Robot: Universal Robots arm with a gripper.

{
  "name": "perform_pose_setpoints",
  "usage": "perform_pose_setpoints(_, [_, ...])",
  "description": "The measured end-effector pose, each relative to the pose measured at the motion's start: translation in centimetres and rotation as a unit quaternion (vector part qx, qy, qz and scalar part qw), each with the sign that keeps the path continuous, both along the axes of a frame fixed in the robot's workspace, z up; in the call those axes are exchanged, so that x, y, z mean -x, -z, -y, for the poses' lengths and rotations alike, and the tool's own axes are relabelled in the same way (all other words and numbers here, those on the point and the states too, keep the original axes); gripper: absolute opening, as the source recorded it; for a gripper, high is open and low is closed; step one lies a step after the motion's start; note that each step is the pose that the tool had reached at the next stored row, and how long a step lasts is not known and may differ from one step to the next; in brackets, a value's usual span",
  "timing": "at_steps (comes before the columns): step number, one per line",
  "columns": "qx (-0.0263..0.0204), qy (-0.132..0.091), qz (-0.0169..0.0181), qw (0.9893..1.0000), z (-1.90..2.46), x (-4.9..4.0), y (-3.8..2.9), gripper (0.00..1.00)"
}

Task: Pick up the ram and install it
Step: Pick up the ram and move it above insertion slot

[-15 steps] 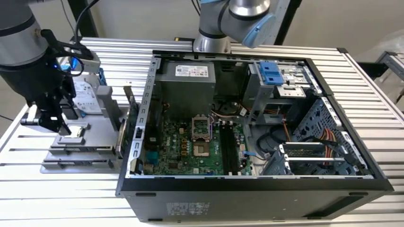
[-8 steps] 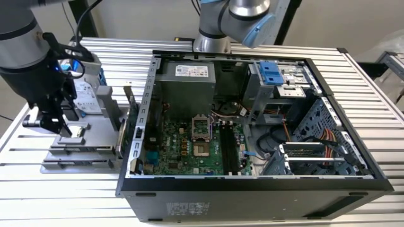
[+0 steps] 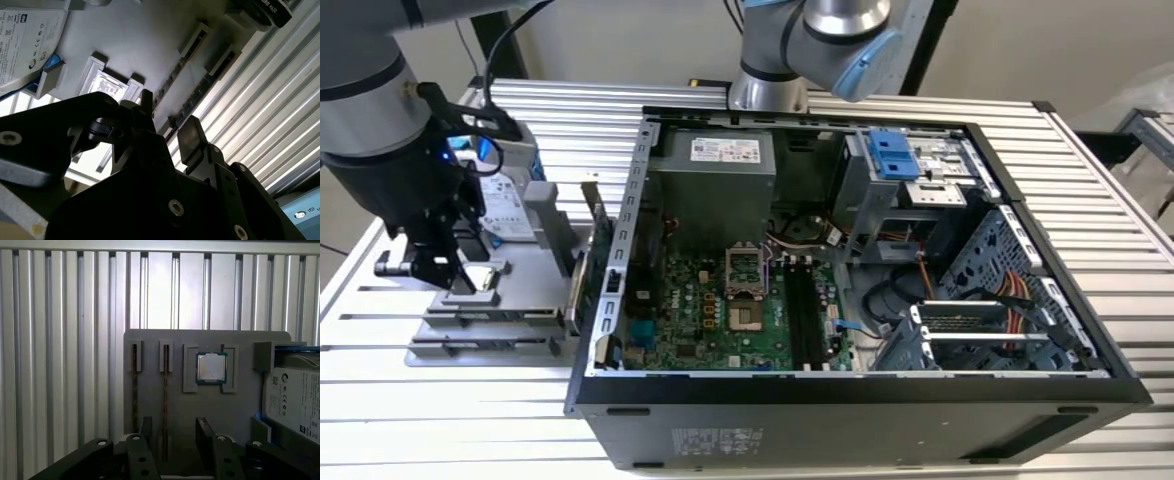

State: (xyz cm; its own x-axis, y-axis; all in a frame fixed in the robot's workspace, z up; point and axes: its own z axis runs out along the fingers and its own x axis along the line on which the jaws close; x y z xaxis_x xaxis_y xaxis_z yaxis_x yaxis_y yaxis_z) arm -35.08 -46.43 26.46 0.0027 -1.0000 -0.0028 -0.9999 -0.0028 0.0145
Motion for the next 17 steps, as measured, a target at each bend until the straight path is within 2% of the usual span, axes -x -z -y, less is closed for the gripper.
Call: perform_pose_setpoints(17, [-0.0001,0.0,0.0001,1.0,0.27,0.0,1.25,1.0])
